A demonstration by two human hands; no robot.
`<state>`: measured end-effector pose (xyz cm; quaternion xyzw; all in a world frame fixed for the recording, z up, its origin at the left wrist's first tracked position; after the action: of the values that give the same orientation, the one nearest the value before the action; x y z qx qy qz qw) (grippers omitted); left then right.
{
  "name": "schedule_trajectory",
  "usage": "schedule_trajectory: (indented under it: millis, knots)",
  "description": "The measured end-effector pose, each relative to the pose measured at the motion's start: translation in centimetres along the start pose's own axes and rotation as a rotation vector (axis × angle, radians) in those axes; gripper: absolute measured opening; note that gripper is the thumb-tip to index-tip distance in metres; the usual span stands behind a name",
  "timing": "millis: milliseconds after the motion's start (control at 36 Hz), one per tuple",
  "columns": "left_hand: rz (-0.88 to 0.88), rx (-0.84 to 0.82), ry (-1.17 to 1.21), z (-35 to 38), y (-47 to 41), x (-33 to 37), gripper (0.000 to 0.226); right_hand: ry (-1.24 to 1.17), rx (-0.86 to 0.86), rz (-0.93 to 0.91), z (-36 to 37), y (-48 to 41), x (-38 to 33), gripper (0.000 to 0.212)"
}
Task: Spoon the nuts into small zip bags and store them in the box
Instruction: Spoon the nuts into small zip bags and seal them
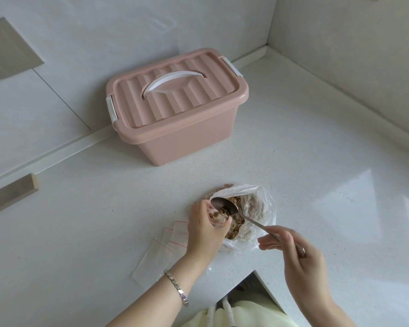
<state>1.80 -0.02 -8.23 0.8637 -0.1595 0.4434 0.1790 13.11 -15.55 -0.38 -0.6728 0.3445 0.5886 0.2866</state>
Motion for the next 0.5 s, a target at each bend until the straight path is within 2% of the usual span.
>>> schedule_trajectory:
  millis: [167, 333, 500]
  knots:
    - [0.026, -0.023, 0.012, 0.0, 0.1, 0.0, 0.032, 0.137, -0.038, -0.170, -0.1, 0.1, -1.6, 0.031]
    - [0.090, 0.011, 0.022, -0.4, 0.5, 0.3, 0.037, 0.168, -0.021, -0.172, -0.9, -0.6, -3.0, 0.039]
    - [0.303, 0.105, -0.070, -0.7, 0.8, 1.1, 0.056, 0.404, -0.172, -0.352, 1.6, -0.2, -4.2, 0.047]
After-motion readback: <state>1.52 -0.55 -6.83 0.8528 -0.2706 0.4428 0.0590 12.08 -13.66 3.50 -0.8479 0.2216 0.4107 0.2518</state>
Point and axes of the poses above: each hand's wrist, its own y-axis away from the middle knuckle, its own z-axis out of the palm, x = y × z, the point moved 9 cm from there along -y, towards the middle knuckle, and after that the axes turned 4 degrees about x, right-handed, at the moved point
